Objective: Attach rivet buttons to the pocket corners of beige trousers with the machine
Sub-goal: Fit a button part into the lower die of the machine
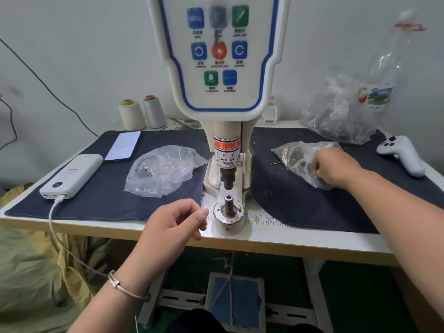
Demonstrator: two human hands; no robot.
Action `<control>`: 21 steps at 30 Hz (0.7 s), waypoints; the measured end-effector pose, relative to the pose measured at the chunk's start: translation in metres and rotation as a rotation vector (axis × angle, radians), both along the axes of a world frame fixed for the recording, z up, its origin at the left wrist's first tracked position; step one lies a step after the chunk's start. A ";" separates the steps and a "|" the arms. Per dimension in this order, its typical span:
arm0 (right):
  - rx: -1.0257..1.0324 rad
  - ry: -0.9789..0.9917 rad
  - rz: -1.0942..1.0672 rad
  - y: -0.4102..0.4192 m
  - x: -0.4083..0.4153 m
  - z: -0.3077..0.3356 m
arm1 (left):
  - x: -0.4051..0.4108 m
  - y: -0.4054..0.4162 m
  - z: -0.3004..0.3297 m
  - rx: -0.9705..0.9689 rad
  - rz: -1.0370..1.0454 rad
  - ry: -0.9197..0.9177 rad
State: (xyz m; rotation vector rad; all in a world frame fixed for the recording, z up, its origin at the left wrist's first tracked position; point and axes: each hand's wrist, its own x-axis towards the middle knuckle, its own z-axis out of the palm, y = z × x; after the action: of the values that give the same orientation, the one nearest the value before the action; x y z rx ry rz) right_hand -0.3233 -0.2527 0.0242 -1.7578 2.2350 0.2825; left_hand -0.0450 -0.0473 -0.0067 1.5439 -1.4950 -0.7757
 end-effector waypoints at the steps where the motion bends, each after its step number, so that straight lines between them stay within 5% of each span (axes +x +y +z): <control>1: -0.019 -0.004 0.026 0.000 0.002 0.003 | -0.001 -0.001 0.001 -0.002 -0.002 -0.001; 4: -0.042 -0.048 0.062 0.002 -0.003 -0.002 | -0.002 -0.002 0.005 -0.010 -0.001 0.007; 14: -0.729 -0.184 0.306 0.018 -0.046 -0.022 | -0.002 0.001 0.002 0.005 -0.004 0.012; 21: -1.182 -0.613 0.233 0.083 -0.042 -0.014 | -0.007 0.008 0.005 -0.023 -0.015 0.050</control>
State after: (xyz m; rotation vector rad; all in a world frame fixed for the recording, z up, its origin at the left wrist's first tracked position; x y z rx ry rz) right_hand -0.3655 -0.1699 0.0104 -2.1036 1.7487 -1.5989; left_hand -0.0517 -0.0396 -0.0019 1.4874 -1.4760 -0.7976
